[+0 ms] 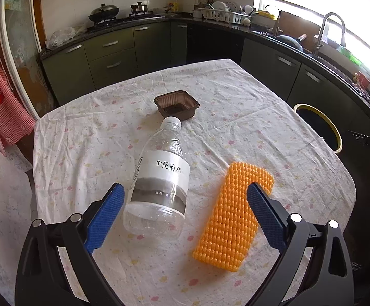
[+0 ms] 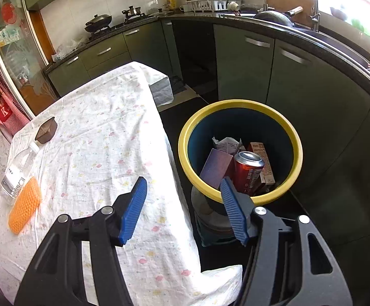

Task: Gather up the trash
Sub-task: 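Grasp the clear water bottle with the left tool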

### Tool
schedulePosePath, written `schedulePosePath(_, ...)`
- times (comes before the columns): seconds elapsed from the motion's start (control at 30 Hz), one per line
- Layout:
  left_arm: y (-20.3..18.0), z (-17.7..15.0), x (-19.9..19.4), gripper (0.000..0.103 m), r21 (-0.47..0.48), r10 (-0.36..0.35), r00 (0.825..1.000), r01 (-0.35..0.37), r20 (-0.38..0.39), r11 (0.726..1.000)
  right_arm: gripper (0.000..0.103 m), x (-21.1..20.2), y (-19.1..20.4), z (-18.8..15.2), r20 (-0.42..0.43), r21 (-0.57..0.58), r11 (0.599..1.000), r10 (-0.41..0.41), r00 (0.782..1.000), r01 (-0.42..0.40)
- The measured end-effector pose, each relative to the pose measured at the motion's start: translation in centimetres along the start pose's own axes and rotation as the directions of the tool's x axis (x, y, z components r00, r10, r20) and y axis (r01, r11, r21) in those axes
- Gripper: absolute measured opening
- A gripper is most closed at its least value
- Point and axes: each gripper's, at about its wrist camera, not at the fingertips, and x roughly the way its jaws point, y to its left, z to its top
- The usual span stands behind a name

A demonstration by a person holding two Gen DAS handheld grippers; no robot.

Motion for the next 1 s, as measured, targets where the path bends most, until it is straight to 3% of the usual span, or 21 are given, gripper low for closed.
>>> schedulePosePath(0.23,1.4,0.9,5.4,0.095,-0.020,-0.002,0.995,0.000,-0.098,1.000,0.060,-0.5,0.0,0.1,0.012,0.000,1.000,0.009,1.000,-0.009)
schedulePosePath(0.37,2.2,1.1,7.4,0.089,-0.048,-0.001,0.991,-0.006,-0.137,0.999,0.060,-0.2,-0.1,-0.1,0.001,-0.001,1.000,0.011,1.000,-0.011)
schedulePosePath(0.63,2.7,1.3,9.3,0.083,-0.038,0.011,0.984,-0.018,-0.176,0.999,0.060,0.4,-0.1,-0.1,-0.015,0.002,1.000,0.014,1.000,-0.014)
schedulePosePath(0.77,2.9,1.3,10.1,0.072,-0.041,0.005,0.980,-0.014,-0.201,0.999,0.060,0.7,-0.2,-0.1,-0.021,0.002,1.000,0.013,1.000,-0.013)
schedulePosePath(1.0,2.7,1.3,9.5,0.066,-0.024,0.011,0.984,-0.016,-0.178,1.000,0.060,0.7,-0.3,-0.2,-0.020,0.003,1.000,0.016,1.000,-0.016)
